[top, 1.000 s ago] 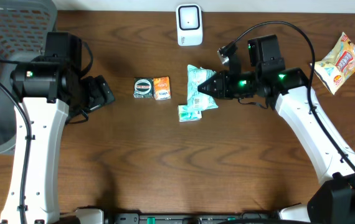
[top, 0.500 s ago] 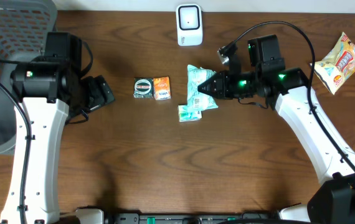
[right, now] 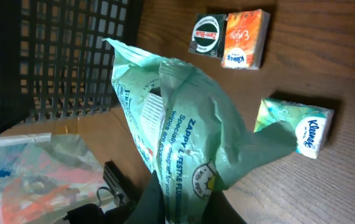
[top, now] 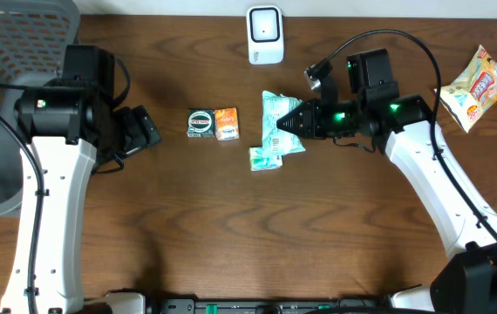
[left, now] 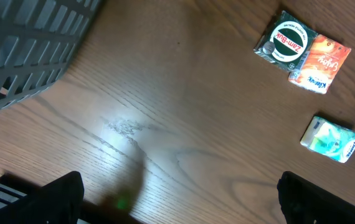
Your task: Scan the item barcode
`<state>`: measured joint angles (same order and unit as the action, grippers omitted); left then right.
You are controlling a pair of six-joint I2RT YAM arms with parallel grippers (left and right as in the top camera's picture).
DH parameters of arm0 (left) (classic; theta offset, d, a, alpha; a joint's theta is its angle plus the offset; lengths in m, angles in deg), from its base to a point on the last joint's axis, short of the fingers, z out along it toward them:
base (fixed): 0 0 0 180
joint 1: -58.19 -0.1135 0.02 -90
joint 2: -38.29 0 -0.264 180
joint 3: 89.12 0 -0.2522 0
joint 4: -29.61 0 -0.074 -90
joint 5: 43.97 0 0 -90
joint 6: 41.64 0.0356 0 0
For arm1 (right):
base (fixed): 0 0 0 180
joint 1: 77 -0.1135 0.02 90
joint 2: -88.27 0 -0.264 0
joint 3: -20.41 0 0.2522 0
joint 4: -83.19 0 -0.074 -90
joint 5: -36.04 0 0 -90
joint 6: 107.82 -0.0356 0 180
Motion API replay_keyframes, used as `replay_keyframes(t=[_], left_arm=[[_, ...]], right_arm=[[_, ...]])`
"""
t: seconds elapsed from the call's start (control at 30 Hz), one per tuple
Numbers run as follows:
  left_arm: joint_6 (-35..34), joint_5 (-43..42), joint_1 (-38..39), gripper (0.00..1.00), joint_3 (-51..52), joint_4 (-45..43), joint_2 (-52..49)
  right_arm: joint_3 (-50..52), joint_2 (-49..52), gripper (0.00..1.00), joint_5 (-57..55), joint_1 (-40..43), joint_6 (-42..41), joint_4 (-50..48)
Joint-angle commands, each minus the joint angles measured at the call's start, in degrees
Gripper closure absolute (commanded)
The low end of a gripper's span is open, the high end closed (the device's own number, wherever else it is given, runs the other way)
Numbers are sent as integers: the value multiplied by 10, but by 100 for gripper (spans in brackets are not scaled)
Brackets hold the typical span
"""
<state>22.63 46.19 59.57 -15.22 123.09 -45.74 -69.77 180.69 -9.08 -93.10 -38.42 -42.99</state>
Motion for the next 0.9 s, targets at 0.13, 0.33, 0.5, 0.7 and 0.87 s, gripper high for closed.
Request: replay_keyframes(t=[0.13, 0.33, 0.5, 0.7, 0.87], left_arm=[[-5, 3, 0, 2, -1, 4, -3], [-5, 3, 0, 2, -1, 4, -3], [-5, 3, 0, 2, -1, 4, -3], [-5, 3, 0, 2, -1, 4, -3], [-5, 3, 0, 2, -1, 4, -3]], right_arm=[[3, 5, 99, -319, -11, -2, 57], [3, 41, 99, -662, -43, -1, 88], [3, 115, 99, -782, -59, 23, 100], [3, 211, 99, -814, -61, 33, 130], [2, 237, 91, -788, -76, 26, 156]])
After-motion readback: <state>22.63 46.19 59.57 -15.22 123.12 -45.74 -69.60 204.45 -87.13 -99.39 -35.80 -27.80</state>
